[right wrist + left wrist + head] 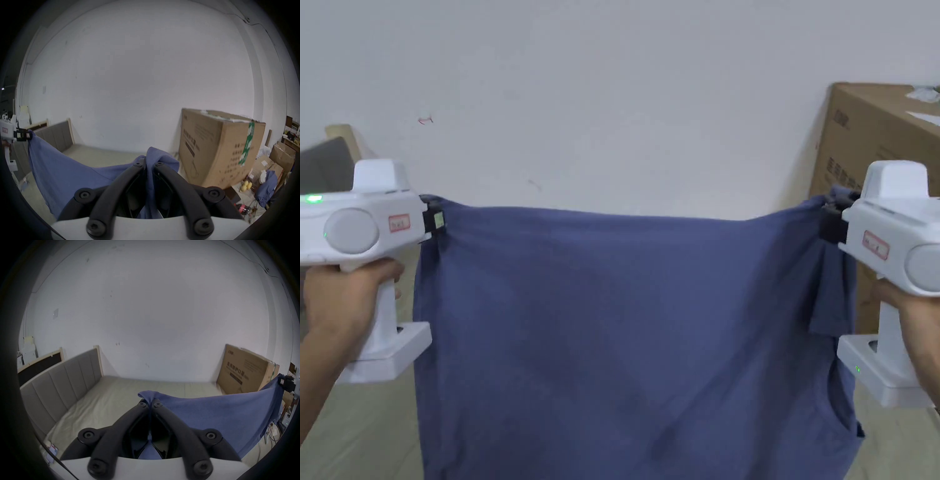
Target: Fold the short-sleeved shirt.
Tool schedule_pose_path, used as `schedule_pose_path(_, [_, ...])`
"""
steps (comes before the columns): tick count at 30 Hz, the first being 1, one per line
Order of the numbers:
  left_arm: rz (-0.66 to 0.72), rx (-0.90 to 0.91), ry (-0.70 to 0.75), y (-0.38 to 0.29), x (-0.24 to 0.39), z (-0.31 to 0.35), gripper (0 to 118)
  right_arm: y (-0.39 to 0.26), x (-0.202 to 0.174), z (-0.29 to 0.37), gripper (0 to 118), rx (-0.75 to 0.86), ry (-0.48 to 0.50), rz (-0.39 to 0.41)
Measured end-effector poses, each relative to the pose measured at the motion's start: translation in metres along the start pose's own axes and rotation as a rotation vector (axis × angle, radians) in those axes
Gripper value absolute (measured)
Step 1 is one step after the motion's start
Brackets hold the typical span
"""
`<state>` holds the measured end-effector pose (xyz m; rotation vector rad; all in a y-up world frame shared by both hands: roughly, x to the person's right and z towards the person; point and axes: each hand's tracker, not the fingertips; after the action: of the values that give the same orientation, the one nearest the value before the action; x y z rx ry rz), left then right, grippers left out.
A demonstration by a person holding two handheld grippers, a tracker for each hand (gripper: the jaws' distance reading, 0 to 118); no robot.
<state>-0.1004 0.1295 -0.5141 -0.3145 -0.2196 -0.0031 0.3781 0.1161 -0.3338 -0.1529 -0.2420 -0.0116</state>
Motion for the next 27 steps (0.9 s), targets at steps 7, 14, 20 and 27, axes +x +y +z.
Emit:
schedule_pose_path(7, [0.023, 0.119, 0.035, 0.071, -0.002, 0.001, 0, 0.071, 0.005, -0.026, 3, 0.107, 0.03, -0.008])
schedule_pose_path(14, [0.027, 0.191, 0.04, 0.115, 0.004, -0.014, 0, 0.113, 0.038, -0.09, 3, 0.167, 0.031, 0.021])
schedule_pose_path(20, [0.013, 0.199, 0.043, 0.11, 0.016, -0.055, 0, 0.104, 0.049, -0.118, 3, 0.16, 0.051, 0.015])
schedule_pose_path(27, [-0.014, 0.098, 0.027, 0.038, 0.028, -0.12, 0, 0.024, 0.062, -0.153, 3, 0.063, 0.075, -0.012])
